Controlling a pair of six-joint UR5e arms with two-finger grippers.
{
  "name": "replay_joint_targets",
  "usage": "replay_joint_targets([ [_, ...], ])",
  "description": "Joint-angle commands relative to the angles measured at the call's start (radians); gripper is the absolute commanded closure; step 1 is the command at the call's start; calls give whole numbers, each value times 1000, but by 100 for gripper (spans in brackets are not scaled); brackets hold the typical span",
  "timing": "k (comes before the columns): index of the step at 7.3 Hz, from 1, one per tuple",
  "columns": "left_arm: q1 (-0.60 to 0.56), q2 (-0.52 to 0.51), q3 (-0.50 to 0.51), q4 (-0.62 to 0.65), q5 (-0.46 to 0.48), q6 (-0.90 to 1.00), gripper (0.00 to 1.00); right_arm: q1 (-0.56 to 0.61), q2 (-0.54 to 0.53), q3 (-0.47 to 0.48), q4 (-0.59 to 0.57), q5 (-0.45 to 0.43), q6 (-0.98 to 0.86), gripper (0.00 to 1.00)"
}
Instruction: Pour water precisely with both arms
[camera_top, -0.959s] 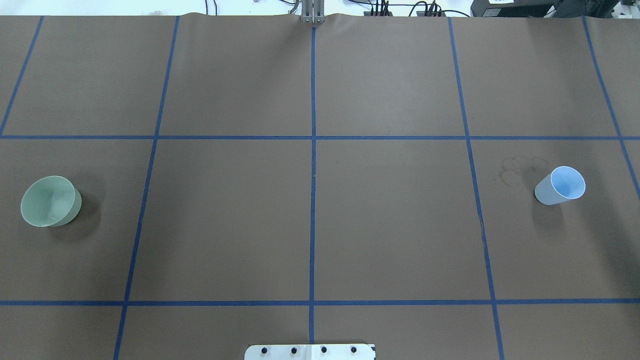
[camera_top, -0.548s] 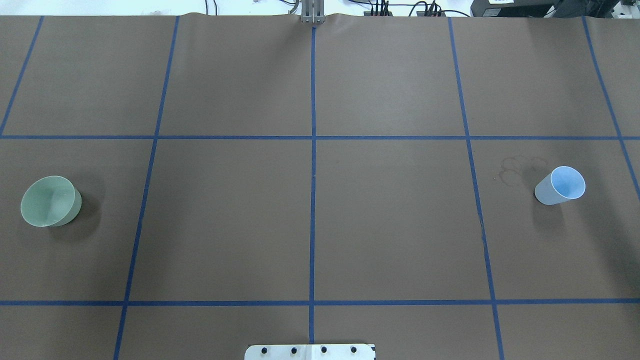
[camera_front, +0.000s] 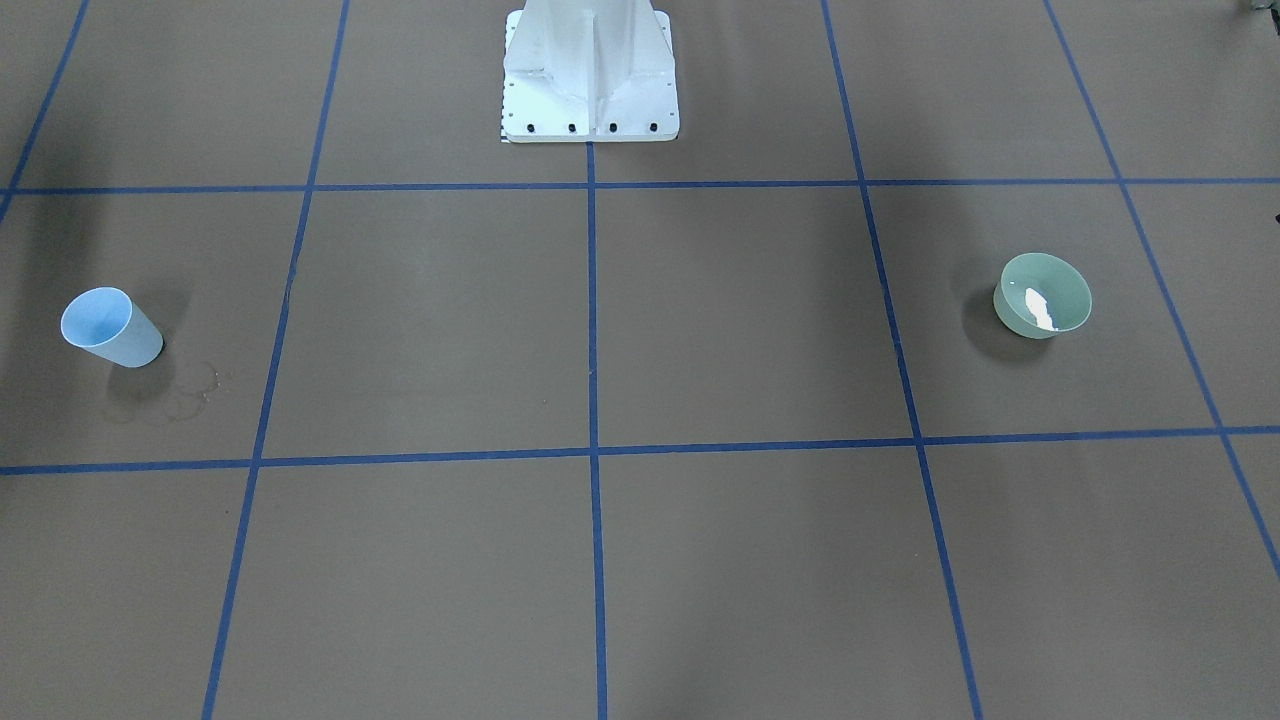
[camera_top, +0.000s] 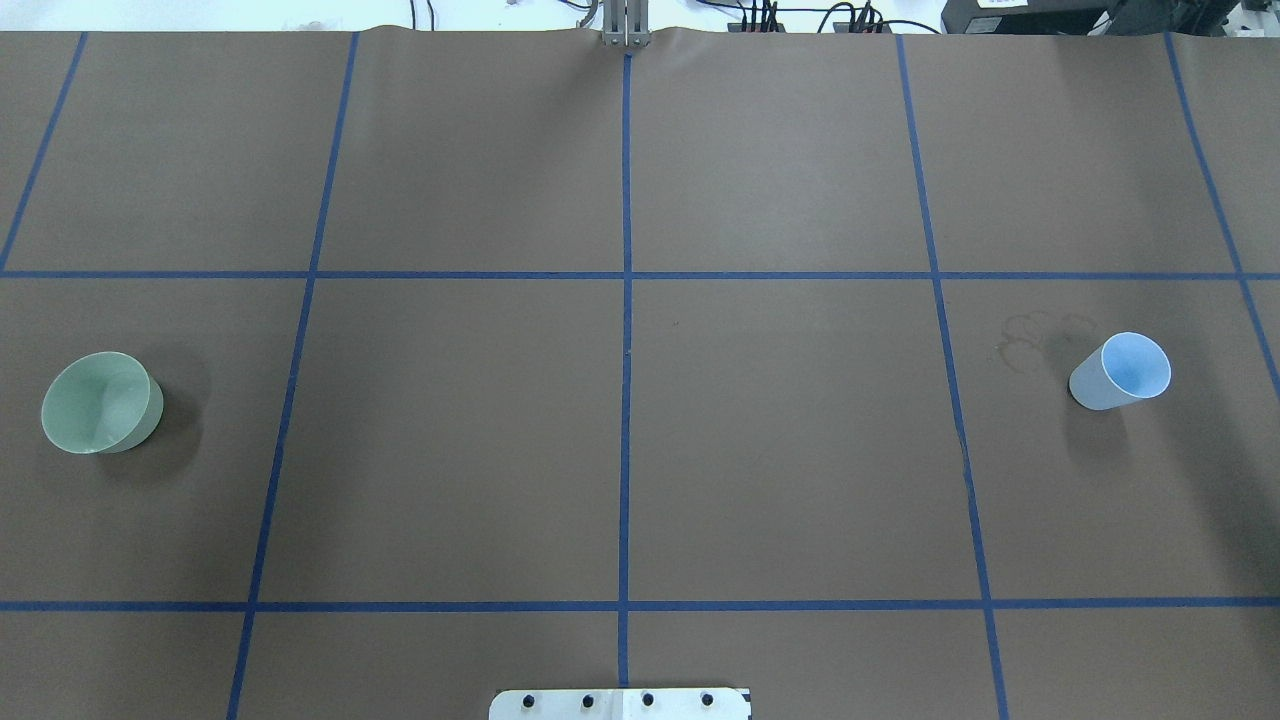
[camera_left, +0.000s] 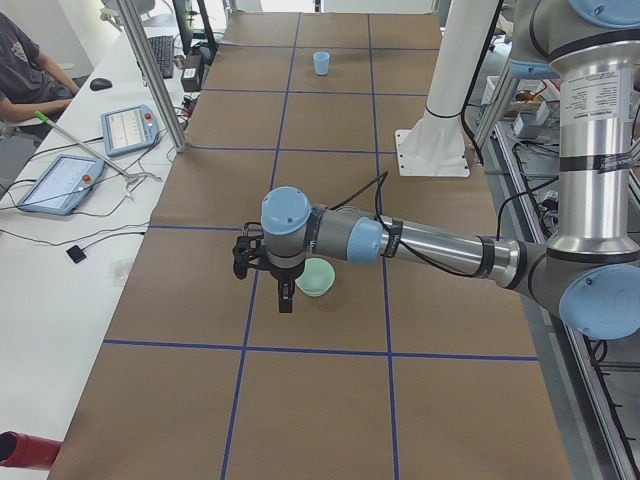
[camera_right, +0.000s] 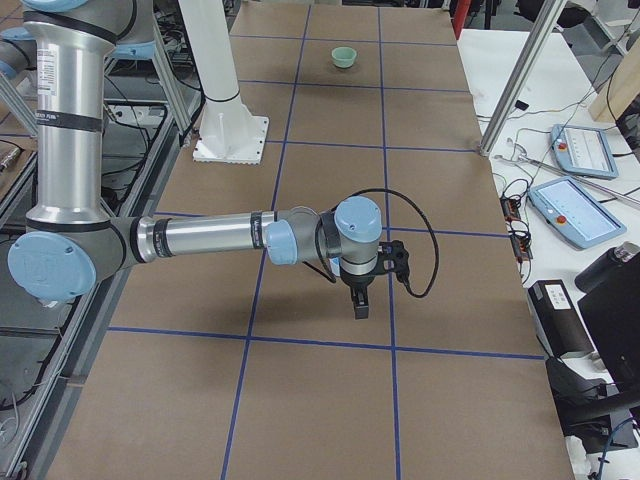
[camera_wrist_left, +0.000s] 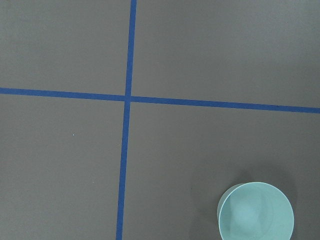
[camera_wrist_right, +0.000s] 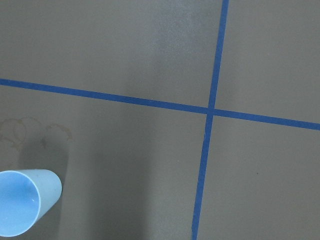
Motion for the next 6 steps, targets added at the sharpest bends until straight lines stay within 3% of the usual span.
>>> replay_joint_targets([
  [1,0,3,18,3,1,2,0,-2,3,-4,-2,9,0,0],
  [6,-3,20,-10,1,4,1,0,-10,11,11,-5,7,-2,0],
])
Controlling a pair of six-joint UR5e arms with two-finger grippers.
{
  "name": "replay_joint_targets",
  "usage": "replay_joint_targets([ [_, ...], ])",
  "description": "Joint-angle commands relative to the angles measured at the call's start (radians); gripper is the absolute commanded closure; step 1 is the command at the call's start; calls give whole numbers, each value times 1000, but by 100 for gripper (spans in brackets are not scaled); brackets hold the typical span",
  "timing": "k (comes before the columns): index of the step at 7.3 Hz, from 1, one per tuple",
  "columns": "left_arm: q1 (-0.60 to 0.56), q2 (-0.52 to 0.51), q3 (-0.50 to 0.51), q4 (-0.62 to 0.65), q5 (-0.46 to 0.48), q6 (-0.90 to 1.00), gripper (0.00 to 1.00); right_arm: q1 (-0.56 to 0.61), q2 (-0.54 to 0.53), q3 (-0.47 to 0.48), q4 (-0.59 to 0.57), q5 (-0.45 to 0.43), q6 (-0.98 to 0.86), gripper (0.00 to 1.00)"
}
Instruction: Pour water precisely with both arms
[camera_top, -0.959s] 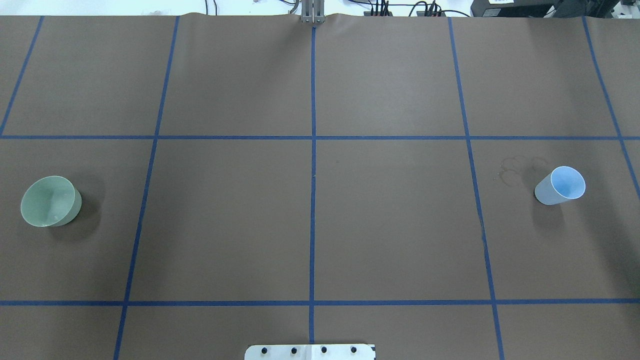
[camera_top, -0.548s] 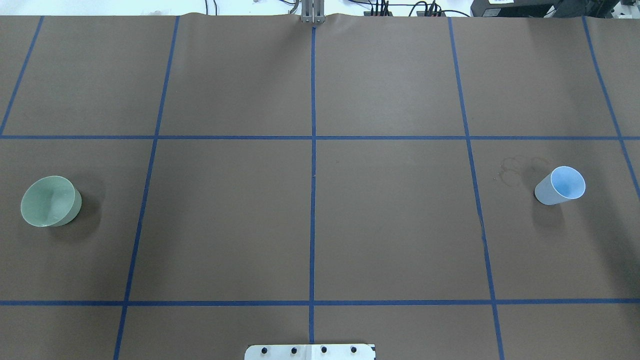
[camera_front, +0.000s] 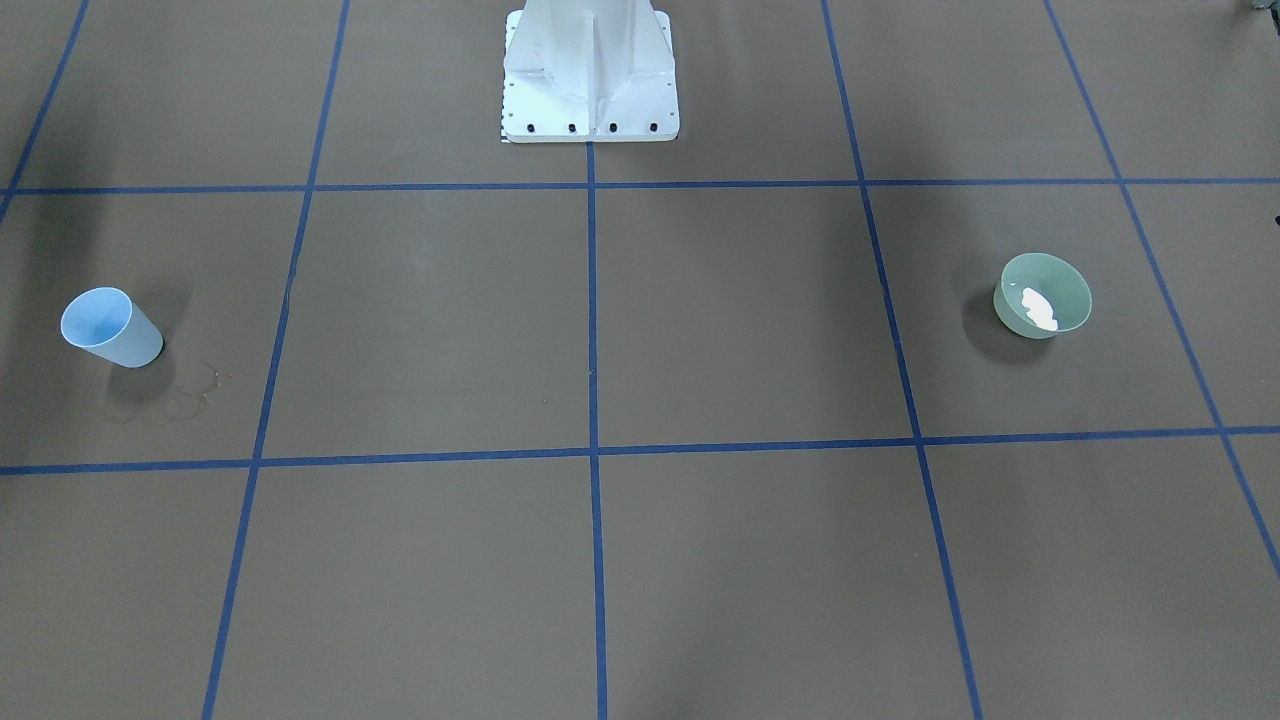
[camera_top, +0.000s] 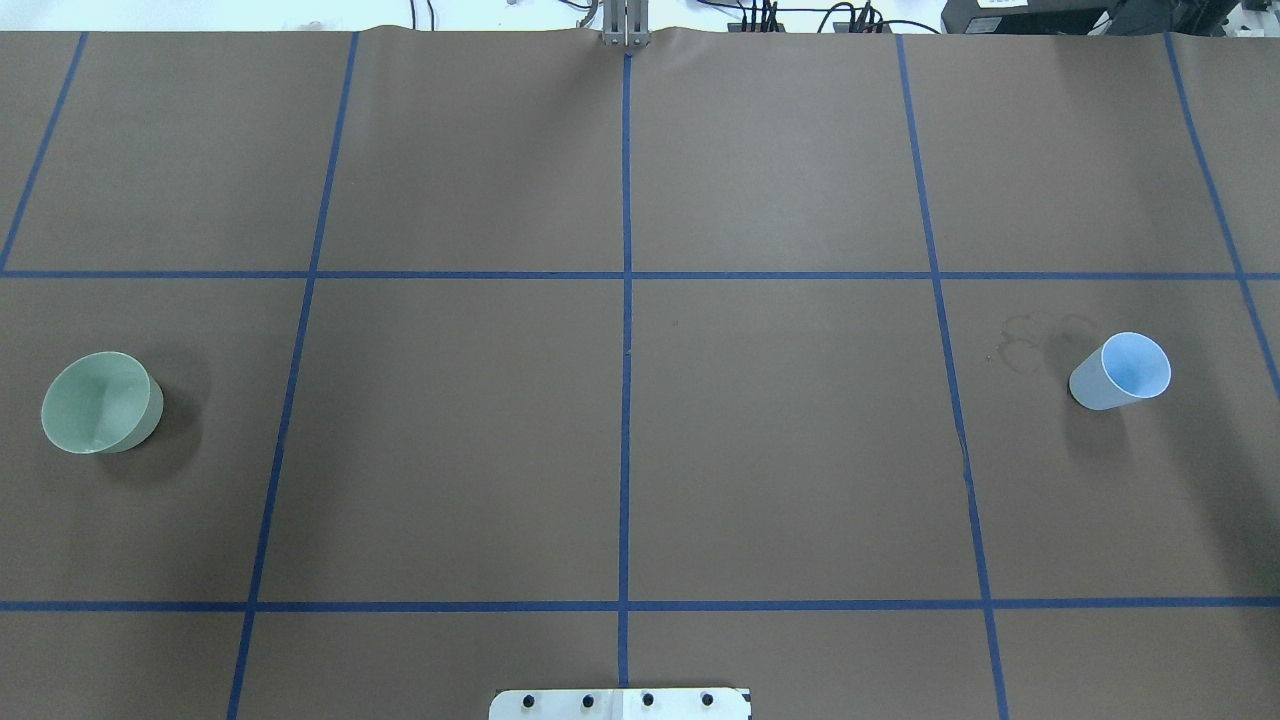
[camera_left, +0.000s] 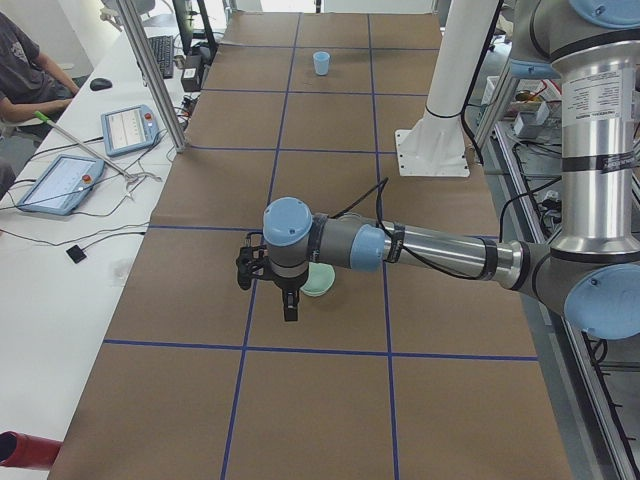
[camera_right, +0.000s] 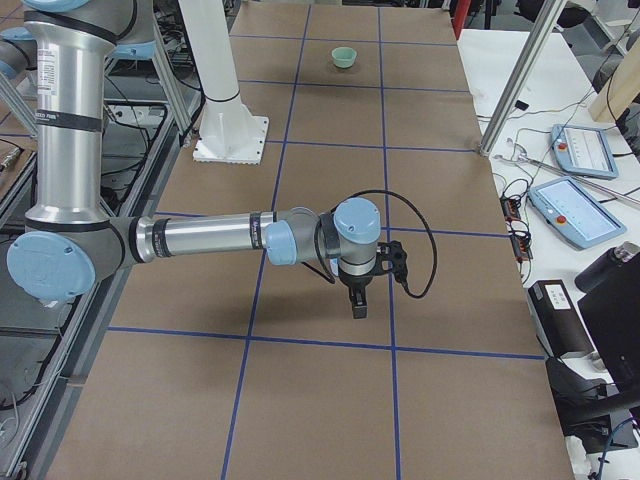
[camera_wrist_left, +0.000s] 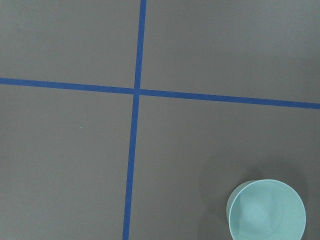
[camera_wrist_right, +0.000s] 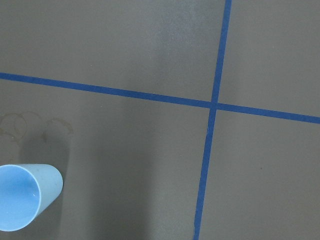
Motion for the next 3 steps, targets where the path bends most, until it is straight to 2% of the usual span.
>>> replay_joint_targets([
  [1,0,3,-18,6,8,-6,0,-2,4,-12,-1,-16,0,0],
  [2,0,53,-117,6,0,-9,0,-2,-4,-6,11,-4,3,0],
  [3,2,56,-100,-3,1,-6,0,-15,15,-16,8,-16,12,0],
])
